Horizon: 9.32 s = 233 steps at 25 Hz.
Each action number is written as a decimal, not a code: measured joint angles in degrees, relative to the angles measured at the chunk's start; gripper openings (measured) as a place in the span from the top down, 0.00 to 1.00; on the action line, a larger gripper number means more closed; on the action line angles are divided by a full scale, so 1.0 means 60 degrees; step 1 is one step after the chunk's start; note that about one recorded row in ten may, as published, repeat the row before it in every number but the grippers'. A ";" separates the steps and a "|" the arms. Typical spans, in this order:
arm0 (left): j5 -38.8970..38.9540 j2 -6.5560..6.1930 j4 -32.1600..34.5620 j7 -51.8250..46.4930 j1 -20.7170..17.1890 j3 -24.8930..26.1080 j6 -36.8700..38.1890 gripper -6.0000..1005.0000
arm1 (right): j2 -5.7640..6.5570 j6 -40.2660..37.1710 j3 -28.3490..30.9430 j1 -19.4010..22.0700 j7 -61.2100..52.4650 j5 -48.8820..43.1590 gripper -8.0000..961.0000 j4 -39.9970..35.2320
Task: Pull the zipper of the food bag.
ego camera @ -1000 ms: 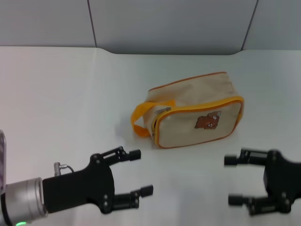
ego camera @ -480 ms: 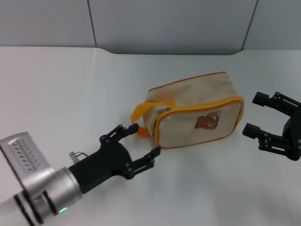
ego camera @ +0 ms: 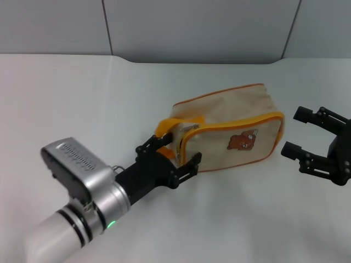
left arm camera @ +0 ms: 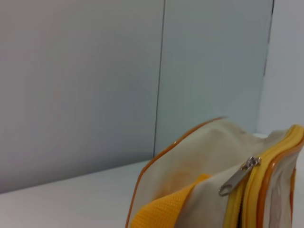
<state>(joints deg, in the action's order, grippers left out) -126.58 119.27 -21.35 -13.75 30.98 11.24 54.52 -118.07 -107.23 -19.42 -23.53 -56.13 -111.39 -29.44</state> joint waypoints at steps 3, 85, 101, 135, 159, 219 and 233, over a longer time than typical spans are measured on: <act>0.0013 -0.0001 -0.0117 -0.0001 0.0161 0.0030 -0.0286 0.30 | -0.0011 0.0131 0.0004 0.0000 0.0138 0.0005 0.15 0.0002; -0.1617 -0.0080 0.3579 0.0160 0.0807 0.0191 0.5862 0.94 | -0.0303 0.2704 0.1675 -0.0571 1.3258 0.2081 0.15 0.7025; -0.1604 -0.0073 0.3515 0.0258 0.0815 0.0191 0.5830 0.94 | -0.0303 0.3686 0.1942 -0.0893 1.3344 0.1248 0.15 0.7663; -0.1605 -0.0061 0.3500 0.0255 0.0765 0.0213 0.5816 0.94 | -0.0302 0.4016 0.2905 -0.0975 1.3722 0.0046 0.21 0.7842; -0.1610 -0.0058 0.3475 0.0255 0.0788 0.0190 0.5811 0.94 | -0.0302 0.4086 0.3166 -0.1103 1.3720 -0.0287 0.75 0.8035; -0.4381 -0.0329 0.4152 -0.3177 -0.0012 0.0926 0.7171 0.44 | 0.0130 0.0488 0.0017 0.0204 0.0770 -0.0785 0.24 0.1068; -0.4850 -0.0257 0.5776 -0.3893 0.0000 -0.0777 0.8522 0.17 | 0.0354 0.0163 -0.2221 -0.0293 0.0060 -0.0786 0.13 0.0829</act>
<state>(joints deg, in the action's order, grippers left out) -155.68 117.73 13.30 -37.10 30.98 6.58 105.65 -115.94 -106.25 -32.74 -25.29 -55.77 -116.11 -24.47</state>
